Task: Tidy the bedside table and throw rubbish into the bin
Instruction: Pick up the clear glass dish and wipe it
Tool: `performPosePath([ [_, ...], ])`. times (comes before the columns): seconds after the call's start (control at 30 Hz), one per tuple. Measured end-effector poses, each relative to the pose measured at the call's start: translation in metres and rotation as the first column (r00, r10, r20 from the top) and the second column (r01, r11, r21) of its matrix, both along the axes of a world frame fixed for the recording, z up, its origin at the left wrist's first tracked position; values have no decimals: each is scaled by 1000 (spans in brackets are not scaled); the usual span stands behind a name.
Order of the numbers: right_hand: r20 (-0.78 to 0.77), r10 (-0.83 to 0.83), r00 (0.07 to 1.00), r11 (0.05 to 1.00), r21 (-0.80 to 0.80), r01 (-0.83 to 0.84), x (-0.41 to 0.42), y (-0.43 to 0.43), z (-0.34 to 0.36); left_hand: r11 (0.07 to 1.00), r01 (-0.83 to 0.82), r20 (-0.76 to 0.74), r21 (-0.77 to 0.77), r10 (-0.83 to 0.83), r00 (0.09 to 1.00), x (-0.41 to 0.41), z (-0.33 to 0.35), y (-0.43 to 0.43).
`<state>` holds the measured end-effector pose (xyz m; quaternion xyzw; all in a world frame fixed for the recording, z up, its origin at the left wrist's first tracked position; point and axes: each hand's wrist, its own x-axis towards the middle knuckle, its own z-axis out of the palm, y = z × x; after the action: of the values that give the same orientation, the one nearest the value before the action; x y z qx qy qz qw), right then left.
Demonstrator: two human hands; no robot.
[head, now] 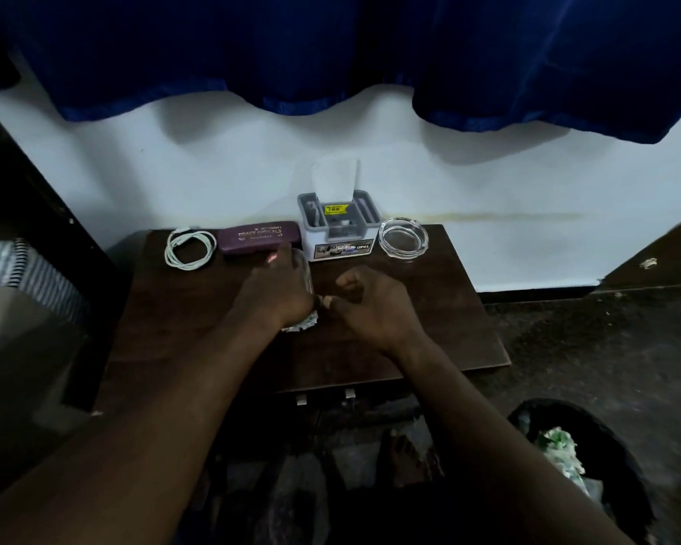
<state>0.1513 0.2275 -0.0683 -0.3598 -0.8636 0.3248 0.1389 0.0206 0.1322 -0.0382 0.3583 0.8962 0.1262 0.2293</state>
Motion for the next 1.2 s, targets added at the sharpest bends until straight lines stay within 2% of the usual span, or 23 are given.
performPosePath([
  [0.2, 40, 100, 994, 995, -31, -99, -6, 0, -6, 992, -105, 191, 73, 90, 977, -12, -20, 7],
  [0.33, 183, 209, 961, 978, -16, -209, -7, 6, -5, 961, -237, 253, 141, 196, 948, -18, -30, 16],
  [0.37, 195, 222, 955, 975, -10, -224, -8, 7, -5, 929, -318, 357, 188, 237, 903, -15, -29, 19],
  [0.43, 151, 207, 967, 978, -24, -206, -7, 9, -5, 837, -491, 636, 240, 247, 731, -8, -27, 27],
  [0.53, 31, 117, 993, 993, -11, -117, -2, 15, 4, 792, -589, 843, 159, 202, 499, 0, -19, 42],
  [0.67, -168, -60, 984, 998, -27, 56, 13, 28, 18, 837, -547, 963, 12, 138, 233, 5, -6, 59],
  [0.73, -221, -113, 969, 992, 25, 121, 18, 34, 20, 830, -557, 992, -21, 87, 93, 10, -6, 68],
  [0.83, -264, -144, 954, 984, 68, 167, 23, 44, 18, 820, -572, 1000, -11, -3, -24, 25, -5, 79],
  [0.9, -293, -200, 935, 973, 52, 224, 26, 53, 17, 820, -573, 997, 5, -48, -61, 35, -3, 86],
  [1.0, -346, -308, 886, 946, -16, 323, 31, 70, 18, 816, -578, 997, 32, -68, -41, 40, -2, 96],
  [1.1, -390, -370, 843, 926, -82, 368, 32, 91, 17, 792, -606, 997, 79, -62, 48, 45, -2, 109],
  [1.2, -366, -375, 852, 920, -34, 390, 28, 111, 15, 735, -660, 982, 154, -39, 186, 59, -7, 124],
])
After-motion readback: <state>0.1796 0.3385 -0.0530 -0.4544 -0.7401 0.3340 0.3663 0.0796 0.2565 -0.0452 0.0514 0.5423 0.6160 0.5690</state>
